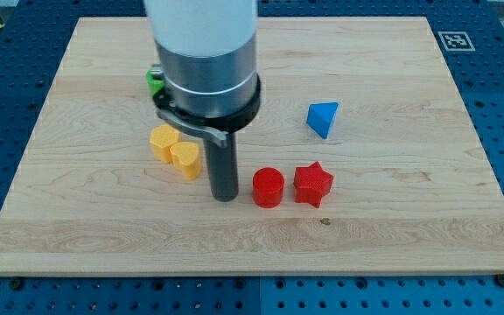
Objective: Nudge the blue triangle up a bit
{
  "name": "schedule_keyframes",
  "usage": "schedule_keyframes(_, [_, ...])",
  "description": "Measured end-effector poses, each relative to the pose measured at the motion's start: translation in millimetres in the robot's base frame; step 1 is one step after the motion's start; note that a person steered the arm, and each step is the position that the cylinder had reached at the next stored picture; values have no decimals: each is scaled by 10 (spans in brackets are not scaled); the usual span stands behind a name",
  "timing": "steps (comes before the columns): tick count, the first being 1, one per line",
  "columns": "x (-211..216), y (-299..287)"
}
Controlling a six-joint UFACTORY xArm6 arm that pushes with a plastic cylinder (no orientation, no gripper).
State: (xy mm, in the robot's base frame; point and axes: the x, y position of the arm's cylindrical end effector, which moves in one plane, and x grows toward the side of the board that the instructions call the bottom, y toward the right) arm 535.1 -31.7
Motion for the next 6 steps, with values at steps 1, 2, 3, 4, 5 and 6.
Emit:
schedule_keyframes(1, [0,275])
schedule_keyframes(2, [0,625])
schedule_keyframes(3, [-14,579])
schedule_keyframes(4, [-372,319])
schedule_keyframes(5, [-739,634])
schedule_keyframes(6, [-829,1237])
